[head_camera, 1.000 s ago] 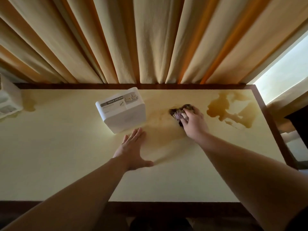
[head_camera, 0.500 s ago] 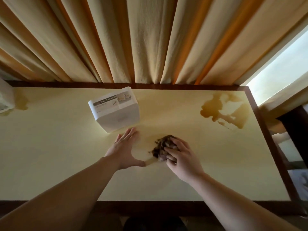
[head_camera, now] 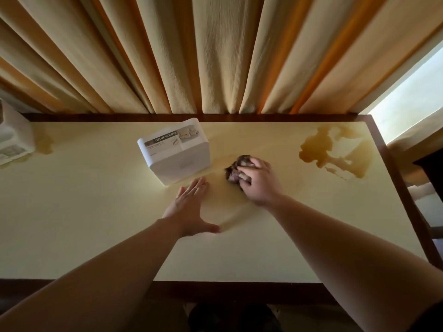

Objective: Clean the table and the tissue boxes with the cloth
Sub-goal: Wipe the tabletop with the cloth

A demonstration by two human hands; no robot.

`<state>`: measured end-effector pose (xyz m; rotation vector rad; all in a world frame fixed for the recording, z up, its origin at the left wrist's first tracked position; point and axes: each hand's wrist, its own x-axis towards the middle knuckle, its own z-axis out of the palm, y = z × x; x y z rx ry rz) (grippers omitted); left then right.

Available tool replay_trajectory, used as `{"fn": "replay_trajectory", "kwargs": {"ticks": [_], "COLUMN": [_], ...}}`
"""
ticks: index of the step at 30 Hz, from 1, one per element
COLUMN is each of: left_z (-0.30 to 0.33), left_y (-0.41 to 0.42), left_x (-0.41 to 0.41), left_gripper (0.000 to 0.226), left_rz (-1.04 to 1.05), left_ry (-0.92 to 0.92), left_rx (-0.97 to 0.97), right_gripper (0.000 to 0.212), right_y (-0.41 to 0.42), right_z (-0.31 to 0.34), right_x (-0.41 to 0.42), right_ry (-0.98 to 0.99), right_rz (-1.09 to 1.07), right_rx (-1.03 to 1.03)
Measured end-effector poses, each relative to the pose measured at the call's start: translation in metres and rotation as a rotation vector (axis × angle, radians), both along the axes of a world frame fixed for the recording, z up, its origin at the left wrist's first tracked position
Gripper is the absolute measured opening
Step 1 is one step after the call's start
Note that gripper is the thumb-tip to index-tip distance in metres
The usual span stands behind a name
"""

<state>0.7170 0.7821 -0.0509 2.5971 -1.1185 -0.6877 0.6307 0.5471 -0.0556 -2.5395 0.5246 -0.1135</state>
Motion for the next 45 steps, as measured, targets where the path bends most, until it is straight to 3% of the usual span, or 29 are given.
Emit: {"fn": "replay_trajectory", "kwargs": {"ticks": [8,13,19,30,38,45], "left_z": [0.001,0.003,0.007,0.0,0.007,0.032], "left_y": [0.002,0.004,0.012,0.017,0.042,0.072], "left_x": [0.002,0.002,0.017,0.017,0.011,0.011], "left_gripper": [0.156,0.151,0.146,0.143,0.089,0.055], "left_rz": [-0.043,-0.064,-0.18,-0.205,0.056,0.363], "left_ry": [-0.007,-0.017,0.028,0.046,0.006,-0.103], "left_rx": [0.028,0.024,0.068,-0.001,-0.21,-0.38], "right_gripper": [0.035,0.04,0.045,0.041,0.074,0.073], "right_y": [0.044,0.013,0.019,0.076,0.074,0.083], "right_z": [0.001,0.007,-0.001,-0.013,0.028,0.052], "right_x": [-0.096,-0.118,-0.063,-0.116,-0.076,-0.012], "right_ry": [0.035,0.121,0.099,-0.039,0.065,-0.077], "right_rz": [0.271,0.163,0.049,0.258,0.194,0.111], "right_rx": [0.035,-0.034,-0.025,0.021,0.025,-0.026]}}
